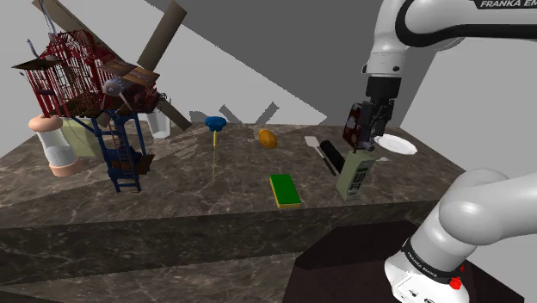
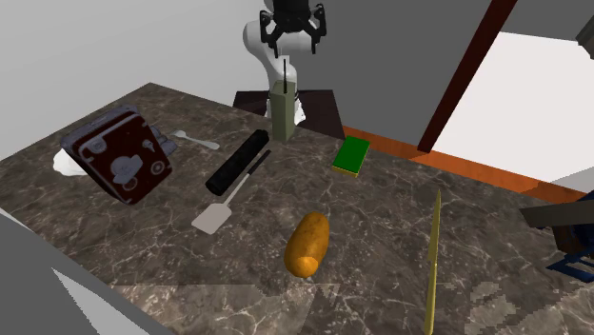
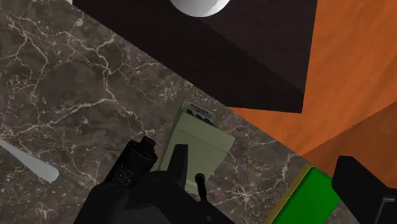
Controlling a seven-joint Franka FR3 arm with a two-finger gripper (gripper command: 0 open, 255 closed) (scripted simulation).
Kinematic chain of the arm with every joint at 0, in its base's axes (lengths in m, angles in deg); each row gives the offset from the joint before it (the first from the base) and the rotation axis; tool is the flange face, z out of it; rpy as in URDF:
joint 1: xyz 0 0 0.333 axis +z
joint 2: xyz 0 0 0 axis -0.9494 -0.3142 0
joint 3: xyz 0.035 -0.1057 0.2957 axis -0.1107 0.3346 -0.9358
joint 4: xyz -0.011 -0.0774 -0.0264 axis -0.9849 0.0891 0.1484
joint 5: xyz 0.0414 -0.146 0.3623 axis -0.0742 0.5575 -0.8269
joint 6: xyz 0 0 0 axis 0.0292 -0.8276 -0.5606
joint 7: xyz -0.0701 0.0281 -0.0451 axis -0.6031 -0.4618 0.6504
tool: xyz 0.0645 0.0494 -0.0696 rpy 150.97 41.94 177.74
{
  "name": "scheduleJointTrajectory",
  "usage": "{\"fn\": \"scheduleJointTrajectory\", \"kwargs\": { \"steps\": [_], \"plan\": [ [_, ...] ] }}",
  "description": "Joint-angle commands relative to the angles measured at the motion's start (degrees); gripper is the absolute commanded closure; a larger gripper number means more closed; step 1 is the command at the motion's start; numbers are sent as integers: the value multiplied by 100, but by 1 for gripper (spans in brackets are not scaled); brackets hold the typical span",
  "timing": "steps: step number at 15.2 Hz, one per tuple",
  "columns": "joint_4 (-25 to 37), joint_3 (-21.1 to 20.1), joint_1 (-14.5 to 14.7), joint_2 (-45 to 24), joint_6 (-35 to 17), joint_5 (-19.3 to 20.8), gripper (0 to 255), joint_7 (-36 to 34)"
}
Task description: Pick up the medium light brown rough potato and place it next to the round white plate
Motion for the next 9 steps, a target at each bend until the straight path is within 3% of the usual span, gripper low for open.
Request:
{"fn": "scheduleJointTrajectory", "kwargs": {
  "steps": [1, 9],
  "plan": [
    [0, 0, 0, 0, 0, 0, 0, 0],
    [802, -956, -138, -1816, -1034, 293, 0, -1270]
  ]
}}
